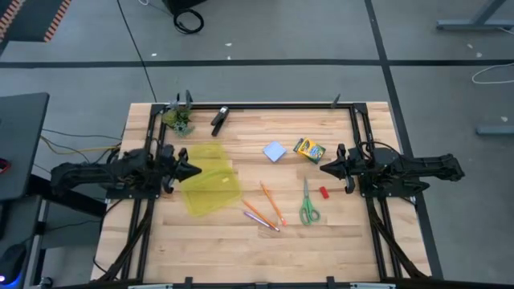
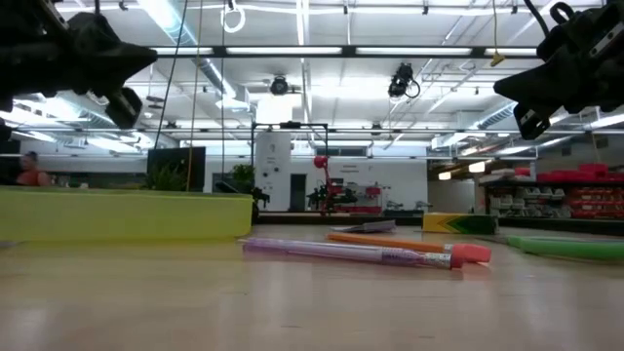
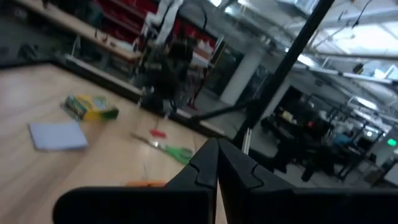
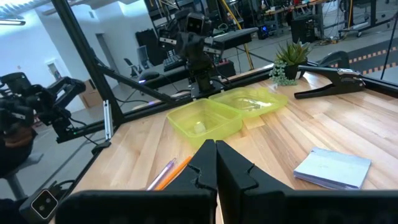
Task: Pack school essentials
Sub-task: Put the violet pen into the yellow supply box
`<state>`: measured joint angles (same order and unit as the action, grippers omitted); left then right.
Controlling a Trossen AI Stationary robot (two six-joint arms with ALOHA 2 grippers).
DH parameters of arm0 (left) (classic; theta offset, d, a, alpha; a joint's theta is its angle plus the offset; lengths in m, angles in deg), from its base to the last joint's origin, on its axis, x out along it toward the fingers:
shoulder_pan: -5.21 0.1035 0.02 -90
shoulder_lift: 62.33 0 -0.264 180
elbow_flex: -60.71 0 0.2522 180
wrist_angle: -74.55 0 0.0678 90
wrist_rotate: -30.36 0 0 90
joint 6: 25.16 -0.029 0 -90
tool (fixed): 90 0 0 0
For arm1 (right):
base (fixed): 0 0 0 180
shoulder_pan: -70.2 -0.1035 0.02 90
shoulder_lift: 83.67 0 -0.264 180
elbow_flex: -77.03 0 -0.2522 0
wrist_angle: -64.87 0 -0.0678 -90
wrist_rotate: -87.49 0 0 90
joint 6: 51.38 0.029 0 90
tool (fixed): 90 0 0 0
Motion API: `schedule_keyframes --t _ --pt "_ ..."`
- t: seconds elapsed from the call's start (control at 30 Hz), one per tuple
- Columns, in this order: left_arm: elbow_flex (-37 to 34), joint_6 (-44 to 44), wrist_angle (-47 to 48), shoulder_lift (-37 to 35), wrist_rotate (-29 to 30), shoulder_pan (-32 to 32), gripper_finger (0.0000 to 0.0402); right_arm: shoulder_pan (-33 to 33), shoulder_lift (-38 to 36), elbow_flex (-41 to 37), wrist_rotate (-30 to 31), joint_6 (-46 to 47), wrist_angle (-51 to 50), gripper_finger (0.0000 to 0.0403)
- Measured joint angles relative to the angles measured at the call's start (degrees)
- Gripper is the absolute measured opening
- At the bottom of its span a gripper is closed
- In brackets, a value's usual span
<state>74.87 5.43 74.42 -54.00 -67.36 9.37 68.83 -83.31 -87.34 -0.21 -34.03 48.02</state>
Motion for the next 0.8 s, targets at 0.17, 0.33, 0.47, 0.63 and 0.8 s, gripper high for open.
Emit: schedule_keyframes --t 0.17,0.33,0.47,0.63,0.8 --pt "0.00 -0.12 -1.38 5.15 0.12 -1.89 0.0019 0.01 -0.01 0.00 -0.01 0.00 0.01 0.0007" --pt "0.00 -0.17 -2.73 10.42 0.66 -3.76 0.0020 0.01 -0.02 0.00 -0.02 0.00 0.00 0.0007" --pt "0.00 -0.30 -3.04 14.17 2.13 -5.42 0.0020 0.00 -0.02 0.00 -0.01 0.00 0.00 0.0007" --pt "0.17 -1.27 -3.49 17.61 2.14 -7.26 0.0025 0.01 -0.01 0.00 0.00 0.00 0.00 0.0007" --pt "2.38 -2.72 -3.53 21.26 2.97 -9.33 0.0026 0.01 -0.01 0.00 -0.01 0.00 0.00 0.0007"
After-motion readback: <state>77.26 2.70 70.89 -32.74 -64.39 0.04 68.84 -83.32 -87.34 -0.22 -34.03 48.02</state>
